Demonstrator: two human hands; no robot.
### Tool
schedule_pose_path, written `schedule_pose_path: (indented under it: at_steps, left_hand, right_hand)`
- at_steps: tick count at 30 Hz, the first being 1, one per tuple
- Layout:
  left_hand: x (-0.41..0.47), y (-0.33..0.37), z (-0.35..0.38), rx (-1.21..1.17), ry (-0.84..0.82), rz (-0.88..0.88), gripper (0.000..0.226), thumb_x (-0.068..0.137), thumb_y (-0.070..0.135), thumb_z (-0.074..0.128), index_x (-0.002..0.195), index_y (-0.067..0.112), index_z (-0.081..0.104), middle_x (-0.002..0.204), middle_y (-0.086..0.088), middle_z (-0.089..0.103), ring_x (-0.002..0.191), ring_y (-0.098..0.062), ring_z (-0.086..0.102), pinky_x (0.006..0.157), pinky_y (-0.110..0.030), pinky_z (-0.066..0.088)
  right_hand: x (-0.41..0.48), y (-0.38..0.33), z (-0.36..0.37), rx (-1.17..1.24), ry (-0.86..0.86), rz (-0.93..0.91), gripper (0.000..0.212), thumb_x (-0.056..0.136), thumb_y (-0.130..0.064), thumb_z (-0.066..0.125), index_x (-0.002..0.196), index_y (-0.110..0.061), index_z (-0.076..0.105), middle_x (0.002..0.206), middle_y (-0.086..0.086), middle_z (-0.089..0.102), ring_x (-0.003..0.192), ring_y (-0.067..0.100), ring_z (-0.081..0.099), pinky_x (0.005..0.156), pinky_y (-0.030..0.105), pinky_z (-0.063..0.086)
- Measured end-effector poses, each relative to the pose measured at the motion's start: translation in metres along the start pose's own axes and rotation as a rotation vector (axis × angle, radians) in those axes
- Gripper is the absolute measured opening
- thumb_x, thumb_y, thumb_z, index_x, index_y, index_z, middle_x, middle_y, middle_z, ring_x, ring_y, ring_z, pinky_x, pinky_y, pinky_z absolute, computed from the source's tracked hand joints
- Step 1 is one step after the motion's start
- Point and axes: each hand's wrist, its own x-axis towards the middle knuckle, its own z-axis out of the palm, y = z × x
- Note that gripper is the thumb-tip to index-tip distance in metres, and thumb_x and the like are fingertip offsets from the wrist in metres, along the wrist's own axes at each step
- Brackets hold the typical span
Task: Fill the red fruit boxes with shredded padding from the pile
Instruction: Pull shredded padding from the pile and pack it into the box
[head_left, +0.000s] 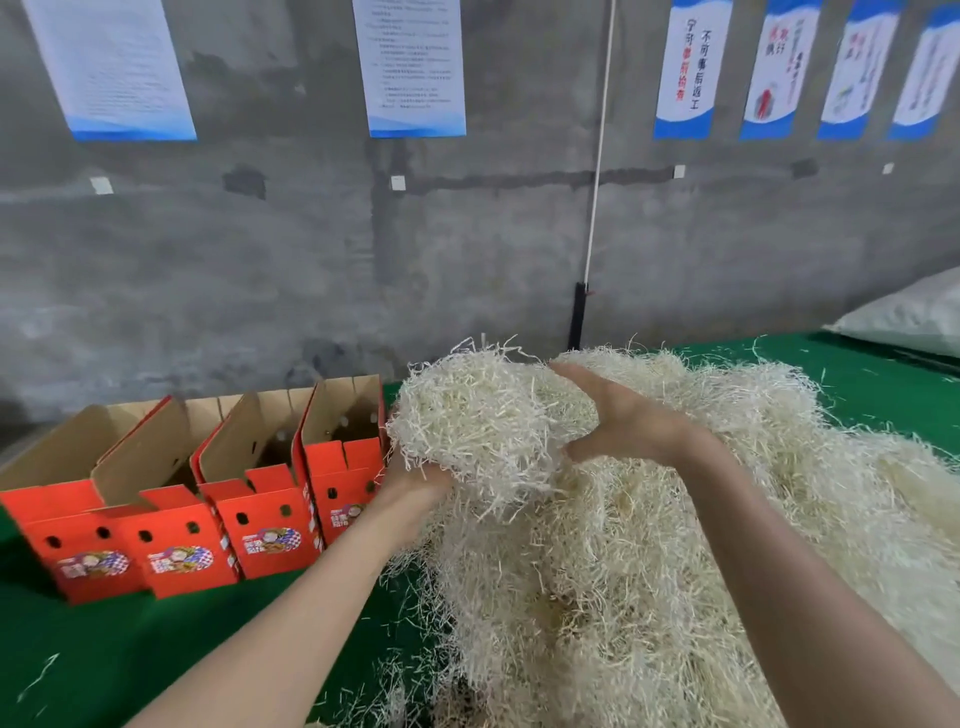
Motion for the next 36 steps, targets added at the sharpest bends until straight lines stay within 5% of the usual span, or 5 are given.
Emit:
schedule_pose_path:
  at_steps: [8,12,17,21,36]
  left_hand:
    - [-0.043,-0.007,-0.077,0.358,-0.027,0.053,0.035,0.1,0.007,0.031,0.132,-0.003,0.043,0.133,-0.019,0.048,0.123,-0.027,0.046,0.089,-0.02,0.032]
    - [-0.067,-0.03,-0.124,-0.373,-0.03,0.046,0.013,0.084,-0.012,0.049,0.084,-0.003,0.059,0.062,-0.006,0.062,0.06,-0.014,0.057,0.048,-0.013,0.043]
    - [-0.104,-0.114,-0.177,-0.827,-0.016,-0.049,0.076,0.048,0.012,0.078,0.12,0.004,0.053,0.114,-0.013,0.063,0.107,-0.028,0.059,0.096,-0.042,0.044]
    - [-0.136,-0.166,-0.19,-1.079,-0.037,-0.148,0.034,0.06,0.019,0.061,0.092,0.009,0.067,0.086,-0.007,0.072,0.067,-0.019,0.07,0.054,-0.023,0.055]
    - [-0.161,-0.252,-0.21,-0.501,-0.161,-0.409,0.053,0.053,0.002,0.078,0.103,0.011,0.062,0.108,-0.016,0.065,0.092,-0.023,0.066,0.085,-0.035,0.052]
  right_hand:
    - [-0.017,-0.099,0.044,0.427,-0.048,-0.326,0.085,0.074,-0.001,0.07,0.134,-0.046,0.031,0.143,-0.025,0.028,0.132,0.001,0.028,0.089,0.007,0.04]
    - [-0.015,-0.146,0.087,0.628,0.137,-0.212,0.044,0.081,-0.01,0.068,0.119,-0.028,0.056,0.122,-0.005,0.06,0.1,0.014,0.064,0.084,0.039,0.054]
    - [-0.026,-0.169,0.168,0.768,0.028,0.104,0.056,0.09,-0.008,0.049,0.142,-0.023,0.032,0.14,0.002,0.043,0.123,0.019,0.046,0.106,0.042,0.036]
    - [-0.039,-0.181,0.226,0.99,-0.18,0.195,0.023,0.088,-0.01,0.055,0.105,-0.024,0.05,0.082,-0.009,0.068,0.06,-0.006,0.063,0.051,0.01,0.049]
    - [-0.091,-0.188,0.319,1.042,-0.544,0.254,0.06,0.065,-0.028,0.079,0.114,-0.027,0.046,0.093,-0.013,0.071,0.083,0.004,0.066,0.063,0.015,0.052]
